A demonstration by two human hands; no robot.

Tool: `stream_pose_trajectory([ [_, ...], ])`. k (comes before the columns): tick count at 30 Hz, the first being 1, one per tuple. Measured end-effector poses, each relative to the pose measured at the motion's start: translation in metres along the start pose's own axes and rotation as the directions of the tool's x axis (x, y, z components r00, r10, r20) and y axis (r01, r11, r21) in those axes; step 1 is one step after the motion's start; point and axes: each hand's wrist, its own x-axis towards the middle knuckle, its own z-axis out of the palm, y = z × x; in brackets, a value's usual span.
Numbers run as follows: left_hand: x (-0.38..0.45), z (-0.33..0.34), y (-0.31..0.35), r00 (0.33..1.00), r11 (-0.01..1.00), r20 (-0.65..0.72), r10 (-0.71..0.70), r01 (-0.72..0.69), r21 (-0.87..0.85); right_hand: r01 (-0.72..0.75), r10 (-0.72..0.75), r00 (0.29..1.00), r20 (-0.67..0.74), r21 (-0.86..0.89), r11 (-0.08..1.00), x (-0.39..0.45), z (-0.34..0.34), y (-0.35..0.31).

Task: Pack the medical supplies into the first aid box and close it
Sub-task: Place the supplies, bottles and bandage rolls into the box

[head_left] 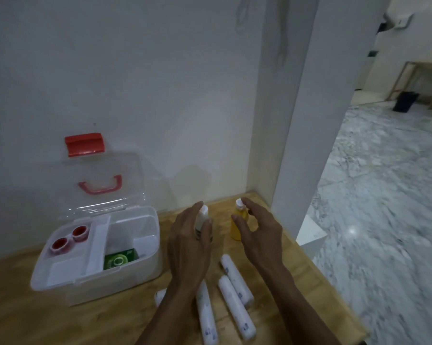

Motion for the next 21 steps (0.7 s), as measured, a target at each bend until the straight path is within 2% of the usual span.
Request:
stream_pose_trajectory([
  [9,-0.001,0.013,-0.007,0.990,0.999,-0.136,0.045,-0.046,-0.006,0.105,-0.108,0.989,-0.097,-0.035,0.994,0.007,0.012,0.016],
  [21,0.004,0.013,-0.010,0.978,0.992,-0.168,0.122,-0.116,0.040,0.194,-0.205,0.968,-0.144,-0.082,0.978,0.008,0.015,0.017],
])
